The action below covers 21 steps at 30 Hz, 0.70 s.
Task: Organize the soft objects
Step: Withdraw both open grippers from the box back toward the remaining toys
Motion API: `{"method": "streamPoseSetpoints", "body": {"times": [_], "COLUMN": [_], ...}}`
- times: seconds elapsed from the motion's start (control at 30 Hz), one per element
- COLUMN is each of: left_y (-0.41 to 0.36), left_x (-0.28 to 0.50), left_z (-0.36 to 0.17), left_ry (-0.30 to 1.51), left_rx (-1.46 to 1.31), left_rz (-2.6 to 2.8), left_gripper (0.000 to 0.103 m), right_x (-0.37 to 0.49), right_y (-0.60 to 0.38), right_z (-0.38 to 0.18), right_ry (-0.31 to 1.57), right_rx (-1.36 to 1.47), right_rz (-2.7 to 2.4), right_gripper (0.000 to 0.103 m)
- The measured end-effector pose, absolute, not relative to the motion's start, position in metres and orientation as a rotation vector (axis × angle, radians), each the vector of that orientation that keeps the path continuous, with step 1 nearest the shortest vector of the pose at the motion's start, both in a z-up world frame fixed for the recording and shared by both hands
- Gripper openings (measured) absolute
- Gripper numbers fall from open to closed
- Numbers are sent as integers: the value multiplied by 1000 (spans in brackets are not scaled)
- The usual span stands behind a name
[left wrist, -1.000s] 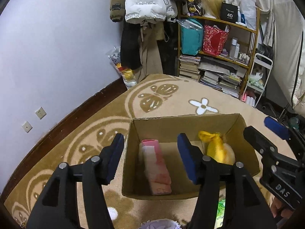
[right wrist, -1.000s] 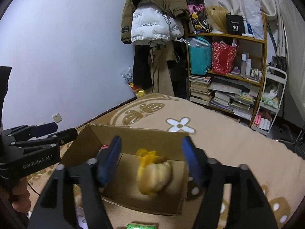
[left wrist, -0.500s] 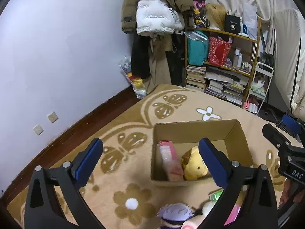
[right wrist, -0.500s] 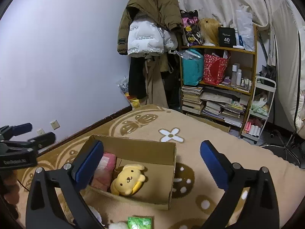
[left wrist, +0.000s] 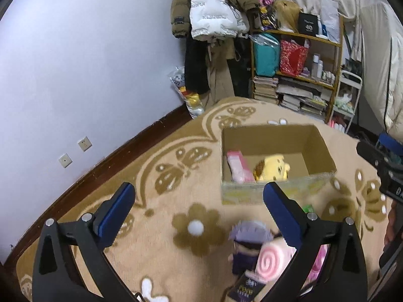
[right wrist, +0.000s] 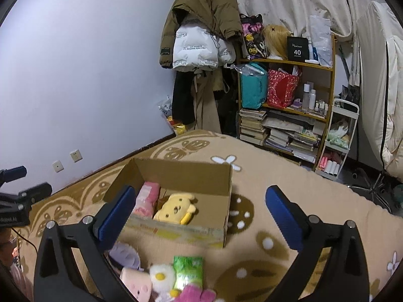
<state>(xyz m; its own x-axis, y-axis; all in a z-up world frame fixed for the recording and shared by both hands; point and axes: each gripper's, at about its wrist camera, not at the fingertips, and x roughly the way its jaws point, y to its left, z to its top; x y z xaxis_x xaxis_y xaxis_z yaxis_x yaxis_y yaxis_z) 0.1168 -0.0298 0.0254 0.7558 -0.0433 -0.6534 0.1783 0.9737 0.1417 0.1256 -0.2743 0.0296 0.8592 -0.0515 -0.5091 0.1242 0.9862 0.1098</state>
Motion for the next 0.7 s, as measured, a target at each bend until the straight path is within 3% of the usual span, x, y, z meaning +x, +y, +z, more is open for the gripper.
{"method": "streamPoseSetpoints", "body": {"times": [0.7], "left_y": [-24], "left_x": [70], "left_z": [-49], "left_ry": [863], "left_rx": [229], "left_rz": [-172], "left_gripper": [101], "right_x": [75], "right_y": [-252], "right_z": [-37], "right_ry": [652], "right_rx": [213], "right_rz": [-56], "right_gripper": [103]}}
